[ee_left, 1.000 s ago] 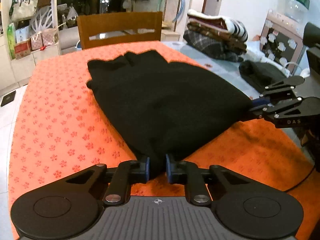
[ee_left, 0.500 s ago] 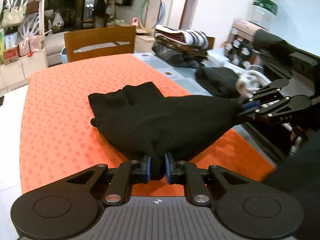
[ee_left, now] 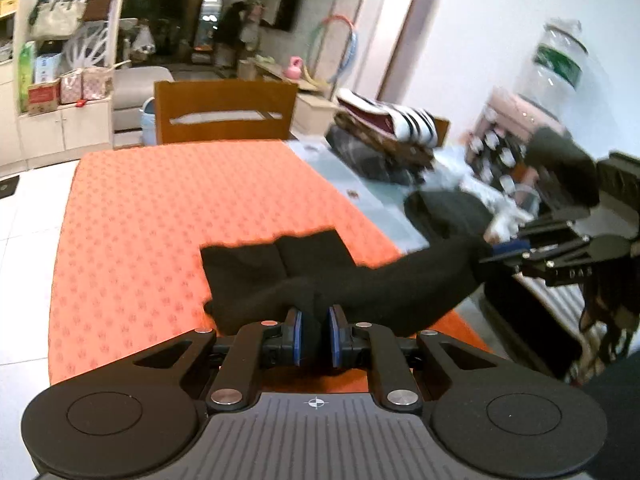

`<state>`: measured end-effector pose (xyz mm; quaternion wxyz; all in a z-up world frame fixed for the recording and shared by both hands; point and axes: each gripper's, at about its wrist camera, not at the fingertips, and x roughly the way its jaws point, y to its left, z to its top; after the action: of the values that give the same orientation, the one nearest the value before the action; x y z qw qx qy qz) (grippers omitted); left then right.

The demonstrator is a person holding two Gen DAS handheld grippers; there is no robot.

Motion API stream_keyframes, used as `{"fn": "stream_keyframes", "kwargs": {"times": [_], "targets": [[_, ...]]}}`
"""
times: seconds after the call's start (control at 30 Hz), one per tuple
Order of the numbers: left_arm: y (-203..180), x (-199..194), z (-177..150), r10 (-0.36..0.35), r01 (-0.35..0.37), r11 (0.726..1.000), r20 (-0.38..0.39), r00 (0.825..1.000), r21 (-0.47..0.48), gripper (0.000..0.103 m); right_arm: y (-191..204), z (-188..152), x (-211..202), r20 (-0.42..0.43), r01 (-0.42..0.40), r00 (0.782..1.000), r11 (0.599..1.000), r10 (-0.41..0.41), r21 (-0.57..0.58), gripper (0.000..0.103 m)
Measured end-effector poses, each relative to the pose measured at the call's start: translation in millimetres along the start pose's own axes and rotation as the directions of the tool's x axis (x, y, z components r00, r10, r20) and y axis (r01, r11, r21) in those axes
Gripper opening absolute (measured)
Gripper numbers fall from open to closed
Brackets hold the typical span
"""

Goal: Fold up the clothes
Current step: 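Lift the held end and fold it over onto the garment again, then open both grippers and release the compact folded bundle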

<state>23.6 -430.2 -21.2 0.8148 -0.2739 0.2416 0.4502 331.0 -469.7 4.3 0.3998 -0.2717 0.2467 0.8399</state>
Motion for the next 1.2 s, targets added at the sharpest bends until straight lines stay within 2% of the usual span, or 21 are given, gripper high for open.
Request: {"fn": "stream_keyframes", "kwargs": {"times": [0.23,0.5,0.57,0.63,0.67,0.73,0.9,1.0,1.1,1.17,1.2], "targets": [[23,25,43,0.033,-0.029,0.996,0.047,0.998,-0.083,0.017,-35,44,27,0.052,0.041,0.998,0.998,-0.044,0.055,0.024],[64,88,93,0.095,-0.093,0.989,0.013,0.995,-0.118,0.017,-83,88,92,0.082,0.117,0.989,0.989,-0.125,0.094,0.027],[77,102,102,0.123,-0.120,0.984,0.014,0.992,-0.132,0.022,-96,96,108,0.090,0.141,0.984,0.984,-0.151,0.109,0.032],[86,109,110,0.154,-0.149,0.977,0.022,0.988,-0.150,0.041,-106,104,120,0.095,0.173,0.978,0.978,-0.185,0.121,0.045],[88,110,112,0.169,-0.162,0.976,0.035,0.985,-0.148,0.044,-110,107,124,0.095,0.185,0.976,0.975,-0.197,0.122,0.048],[92,105,114,0.183,-0.172,0.974,0.061,0.981,-0.148,0.051,-113,109,127,0.093,0.196,0.974,0.973,-0.207,0.120,0.062],[93,90,105,0.186,-0.173,0.973,0.079,0.979,-0.156,0.057,-108,99,124,0.059,0.204,0.976,0.973,-0.211,0.111,0.073],[88,78,94,0.186,-0.172,0.971,0.072,0.980,-0.163,0.060,-95,88,115,0.037,0.208,0.976,0.972,-0.214,0.111,0.083],[82,61,78,0.178,-0.164,0.970,0.068,0.982,-0.180,0.063,-77,77,99,0.023,0.214,0.976,0.970,-0.218,0.117,0.086],[78,48,68,0.173,-0.157,0.969,0.069,0.983,-0.191,0.068,-64,70,89,0.016,0.218,0.975,0.968,-0.222,0.121,0.088],[76,41,62,0.174,-0.157,0.968,0.074,0.982,-0.198,0.074,-57,68,85,0.012,0.221,0.975,0.968,-0.224,0.119,0.089]]}}
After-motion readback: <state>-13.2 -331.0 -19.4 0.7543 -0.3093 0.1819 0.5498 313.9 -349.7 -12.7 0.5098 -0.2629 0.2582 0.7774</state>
